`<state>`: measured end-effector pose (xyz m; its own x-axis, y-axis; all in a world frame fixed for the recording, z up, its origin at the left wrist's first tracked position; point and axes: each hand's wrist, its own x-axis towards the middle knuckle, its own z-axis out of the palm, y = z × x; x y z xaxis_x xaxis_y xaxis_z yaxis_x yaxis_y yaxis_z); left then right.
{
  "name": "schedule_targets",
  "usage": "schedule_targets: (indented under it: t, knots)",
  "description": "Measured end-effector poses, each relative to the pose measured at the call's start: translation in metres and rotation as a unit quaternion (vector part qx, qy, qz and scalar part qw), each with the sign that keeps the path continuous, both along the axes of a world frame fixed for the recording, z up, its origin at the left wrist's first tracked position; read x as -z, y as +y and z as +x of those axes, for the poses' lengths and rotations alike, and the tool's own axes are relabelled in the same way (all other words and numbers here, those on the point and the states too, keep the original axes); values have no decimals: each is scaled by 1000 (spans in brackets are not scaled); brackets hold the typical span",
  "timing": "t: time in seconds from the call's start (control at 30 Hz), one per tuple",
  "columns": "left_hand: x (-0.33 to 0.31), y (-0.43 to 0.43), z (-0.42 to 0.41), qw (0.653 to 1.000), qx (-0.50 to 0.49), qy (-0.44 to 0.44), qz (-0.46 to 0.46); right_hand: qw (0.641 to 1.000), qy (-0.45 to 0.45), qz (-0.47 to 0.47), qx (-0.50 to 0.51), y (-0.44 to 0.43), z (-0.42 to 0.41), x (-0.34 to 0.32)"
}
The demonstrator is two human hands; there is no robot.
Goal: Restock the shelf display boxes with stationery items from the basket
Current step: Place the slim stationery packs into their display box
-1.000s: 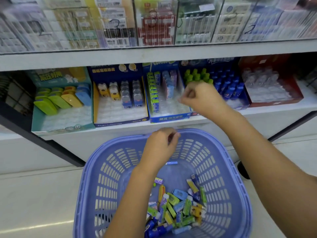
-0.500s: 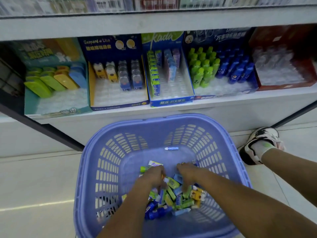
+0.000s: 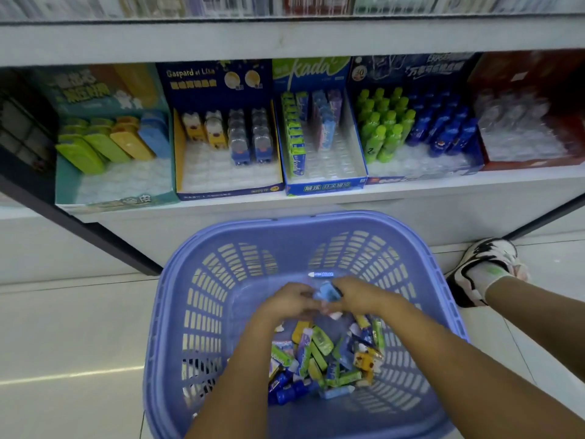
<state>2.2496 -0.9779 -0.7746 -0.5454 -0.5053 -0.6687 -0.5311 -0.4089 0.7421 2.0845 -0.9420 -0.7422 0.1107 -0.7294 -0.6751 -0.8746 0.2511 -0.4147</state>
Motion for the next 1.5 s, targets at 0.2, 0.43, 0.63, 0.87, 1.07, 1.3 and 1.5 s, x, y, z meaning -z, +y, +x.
schedule_targets:
  t: [0.2,0.43,0.63,0.87,1.07,1.3,1.5]
  knots:
    - [-82,-27,13,983,-96,149,55,953,-218,-105,185,-4,-6,-73]
    - [-167,-43,36,949,-201,238,-45,830,-441,-201,276,-22,30,-156]
    - [-209,-51,79,856,-394,327,-76,725,-614,-122,289,-76,77,-203]
    - [-201,-61,119,773,-544,288,-151,861,-252,-394,198,-147,153,-221]
    - [-177,-68,145,754,-584,212,-213,921,-49,-384,-30,-189,199,-222]
    - [-171,-68,152,743,-600,209,-212,895,33,-432,-110,-203,201,-188]
    - [-171,-66,155,750,-586,214,-218,866,28,-478,-146,-206,206,-181]
